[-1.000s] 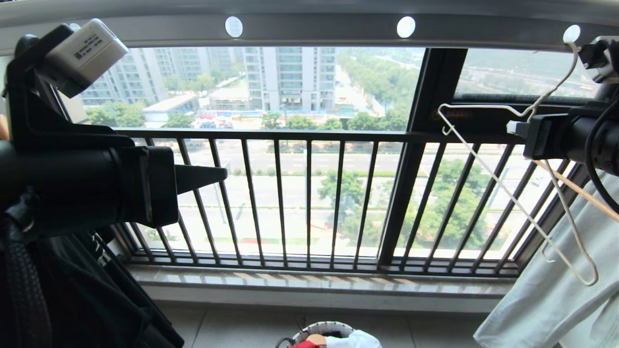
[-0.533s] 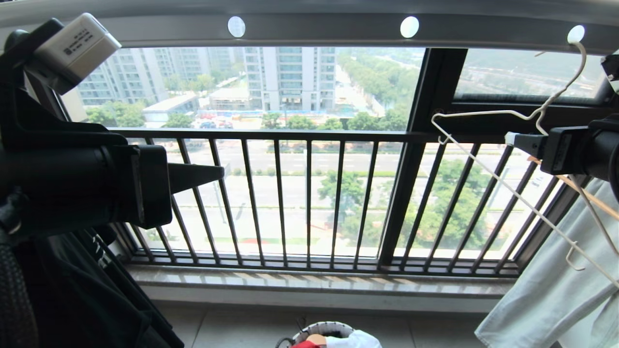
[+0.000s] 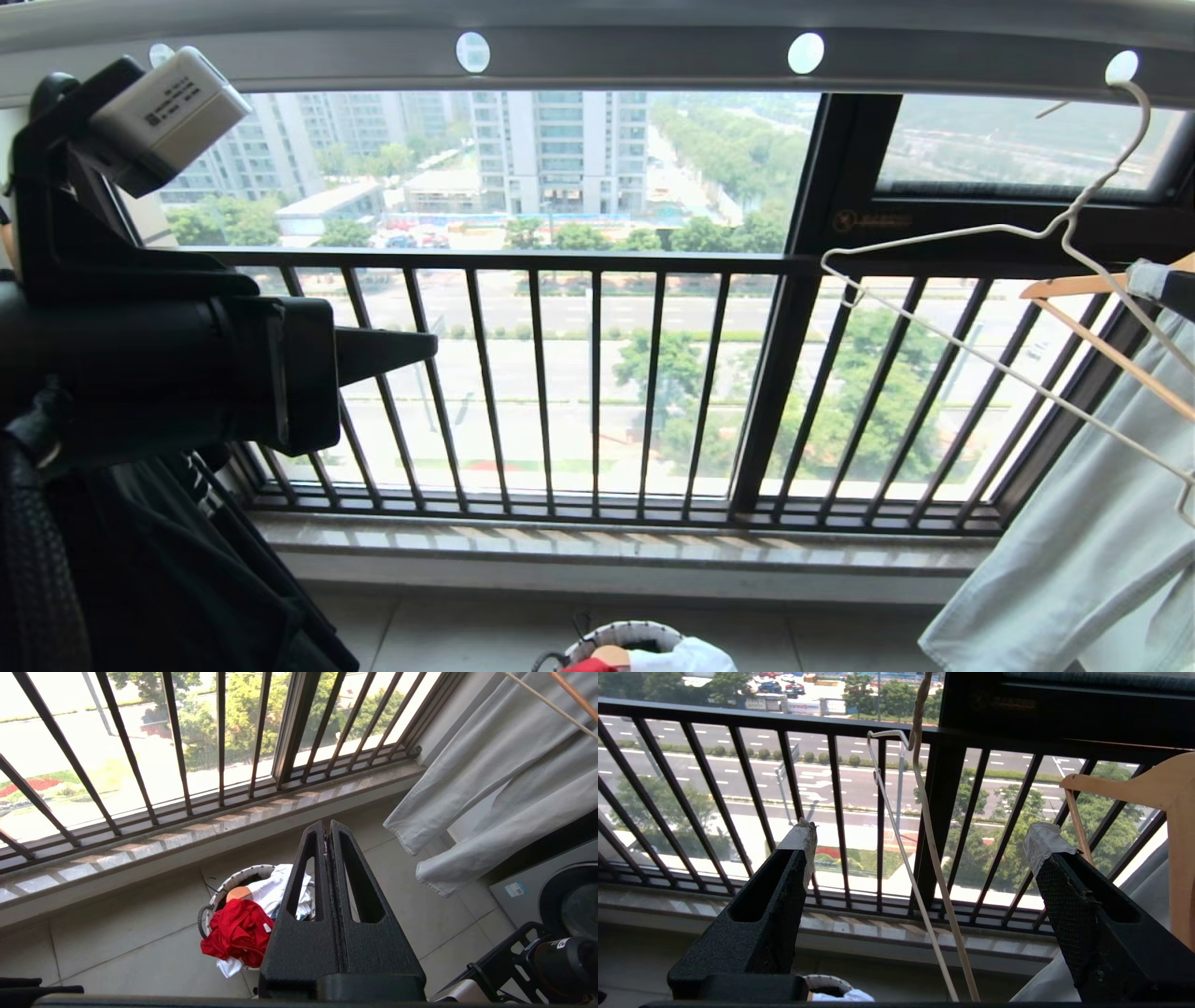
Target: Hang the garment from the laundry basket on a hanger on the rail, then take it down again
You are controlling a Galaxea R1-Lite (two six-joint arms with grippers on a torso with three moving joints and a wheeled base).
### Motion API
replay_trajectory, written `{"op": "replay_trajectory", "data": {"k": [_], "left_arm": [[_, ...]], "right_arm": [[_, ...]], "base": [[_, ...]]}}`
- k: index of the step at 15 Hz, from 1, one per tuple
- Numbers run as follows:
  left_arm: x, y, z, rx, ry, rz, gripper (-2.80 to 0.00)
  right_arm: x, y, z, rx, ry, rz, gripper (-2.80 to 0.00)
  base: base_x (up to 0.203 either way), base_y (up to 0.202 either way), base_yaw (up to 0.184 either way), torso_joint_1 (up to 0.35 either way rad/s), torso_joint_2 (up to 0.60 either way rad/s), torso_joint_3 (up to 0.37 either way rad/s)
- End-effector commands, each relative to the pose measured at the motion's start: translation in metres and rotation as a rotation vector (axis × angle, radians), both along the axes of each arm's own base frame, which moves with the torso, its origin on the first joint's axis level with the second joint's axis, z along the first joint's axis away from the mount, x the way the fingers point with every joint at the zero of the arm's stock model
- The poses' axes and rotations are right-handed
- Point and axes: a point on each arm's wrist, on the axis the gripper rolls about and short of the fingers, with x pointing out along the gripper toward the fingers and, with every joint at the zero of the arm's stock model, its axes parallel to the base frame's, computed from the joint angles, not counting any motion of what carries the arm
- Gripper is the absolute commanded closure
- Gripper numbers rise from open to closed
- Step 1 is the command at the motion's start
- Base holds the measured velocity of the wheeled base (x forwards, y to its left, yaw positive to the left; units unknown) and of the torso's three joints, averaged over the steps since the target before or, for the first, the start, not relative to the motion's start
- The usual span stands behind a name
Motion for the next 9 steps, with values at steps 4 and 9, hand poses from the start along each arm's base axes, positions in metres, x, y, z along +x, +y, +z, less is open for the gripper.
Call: {"op": "replay_trajectory", "data": {"k": [4, 9], "left_arm": [[0.0, -0.001, -0.004, 0.01, 0.01, -0.007, 0.0], [-0.019, 0.014, 0.001, 0.0, -0.007, -0.015, 0.0]], "right_arm": [[-0.085, -0.016, 0.002, 0.013, -0.1, 0.031, 0.0], [-0.102, -0.019, -0.002, 0.019, -0.121, 0.032, 0.0]], "base": [[0.0, 0.0, 0.0, 0.0, 0.0, 0.0], [0.0, 0.0, 0.0, 0.0, 0.0, 0.0]]}}
